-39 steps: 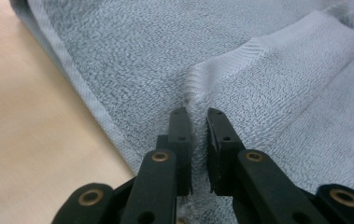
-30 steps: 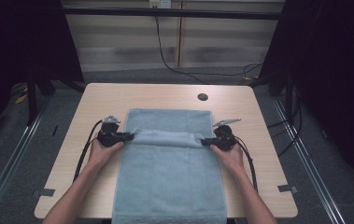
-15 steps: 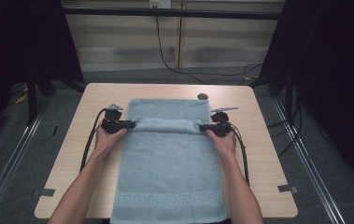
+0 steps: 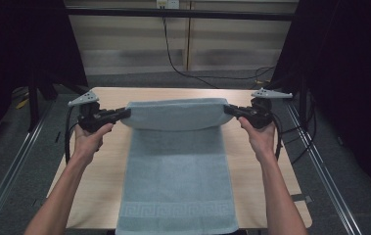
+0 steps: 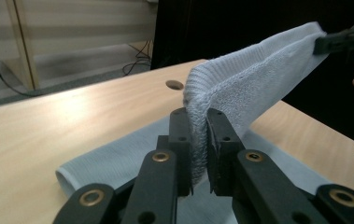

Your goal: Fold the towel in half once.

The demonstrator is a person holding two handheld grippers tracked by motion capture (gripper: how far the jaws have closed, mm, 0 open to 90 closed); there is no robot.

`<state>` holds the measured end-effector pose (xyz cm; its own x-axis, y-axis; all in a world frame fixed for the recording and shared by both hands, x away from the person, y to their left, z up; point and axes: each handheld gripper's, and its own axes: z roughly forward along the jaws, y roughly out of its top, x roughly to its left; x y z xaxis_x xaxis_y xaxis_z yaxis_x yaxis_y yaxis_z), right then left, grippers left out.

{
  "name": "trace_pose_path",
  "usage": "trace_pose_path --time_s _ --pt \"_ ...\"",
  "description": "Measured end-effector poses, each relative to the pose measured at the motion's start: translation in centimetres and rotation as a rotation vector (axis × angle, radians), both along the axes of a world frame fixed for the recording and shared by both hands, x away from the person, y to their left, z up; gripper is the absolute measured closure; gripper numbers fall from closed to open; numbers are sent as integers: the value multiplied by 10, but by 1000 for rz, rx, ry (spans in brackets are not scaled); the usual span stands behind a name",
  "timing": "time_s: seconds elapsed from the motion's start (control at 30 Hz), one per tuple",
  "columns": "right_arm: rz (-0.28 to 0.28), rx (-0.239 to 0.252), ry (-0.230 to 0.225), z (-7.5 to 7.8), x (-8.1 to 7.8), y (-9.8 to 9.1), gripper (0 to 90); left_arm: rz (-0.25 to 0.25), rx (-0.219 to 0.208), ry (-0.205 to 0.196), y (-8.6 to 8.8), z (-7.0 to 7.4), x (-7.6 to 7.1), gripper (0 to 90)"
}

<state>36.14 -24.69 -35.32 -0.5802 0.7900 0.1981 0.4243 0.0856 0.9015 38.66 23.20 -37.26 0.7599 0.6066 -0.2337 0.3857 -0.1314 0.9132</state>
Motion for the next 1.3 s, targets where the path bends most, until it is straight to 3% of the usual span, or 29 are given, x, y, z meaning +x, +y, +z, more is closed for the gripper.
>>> trace_pose_path --time_s 0.07,0.1,0.17,0.3,0.37,0.47,0.53,0.57,0.6,0.63,0.67,0.7,0.73,0.8,0.93,1.07,1.13,1.2,1.3 --pt "27 -71 0 8 -21 4 869 -16 -22 -18 3 0 -19 825" --pt "55 -96 1 5 -41 6 869 -19 -27 -9 6 -1 -29 825" --pt "62 -98 3 3 -49 6 869 -36 -47 -9 11 -3 -45 826" --pt "104 -79 -23 -1 -87 4 869 -44 -55 -21 12 7 -79 827" --pt "107 -92 -39 0 -106 4 869 -59 -18 -55 10 8 -94 826" --pt "128 -102 -14 -11 -125 2 868 -82 12 19 12 -18 -110 825" --pt "137 -136 12 -26 -135 3 866 -117 37 74 14 -42 -121 823" --pt "127 -168 34 -40 -142 5 865 -120 65 83 14 -56 -127 819" --pt "140 -171 76 -53 -145 7 864 -130 100 113 14 -69 -131 817" --pt "158 -181 133 -77 -150 11 863 -141 118 140 13 -78 -133 817" --pt "158 -181 133 -77 -150 11 863 -156 150 160 14 -89 -136 817" --pt "177 -183 167 -89 -154 12 861 -170 179 184 14 -99 -140 816" --pt "191 -182 203 -101 -158 13 858 -179 178 202 16 -106 -142 815" --pt "205 -192 234 -110 -165 13 852 -199 191 229 17 -112 -146 812" --pt "208 -213 271 -116 -177 12 822 -222 195 205 15 -110 -155 793" --pt "223 -193 286 -117 -192 9 776 -239 180 198 18 -108 -166 761" --pt "239 -171 291 -115 -199 5 750 -231 193 191 21 -106 -171 755" --pt "253 -144 302 -112 -205 1 732 -238 170 191 25 -105 -173 744" --pt "250 -142 299 -107 -208 -4 705 -247 151 180 27 -103 -174 697"
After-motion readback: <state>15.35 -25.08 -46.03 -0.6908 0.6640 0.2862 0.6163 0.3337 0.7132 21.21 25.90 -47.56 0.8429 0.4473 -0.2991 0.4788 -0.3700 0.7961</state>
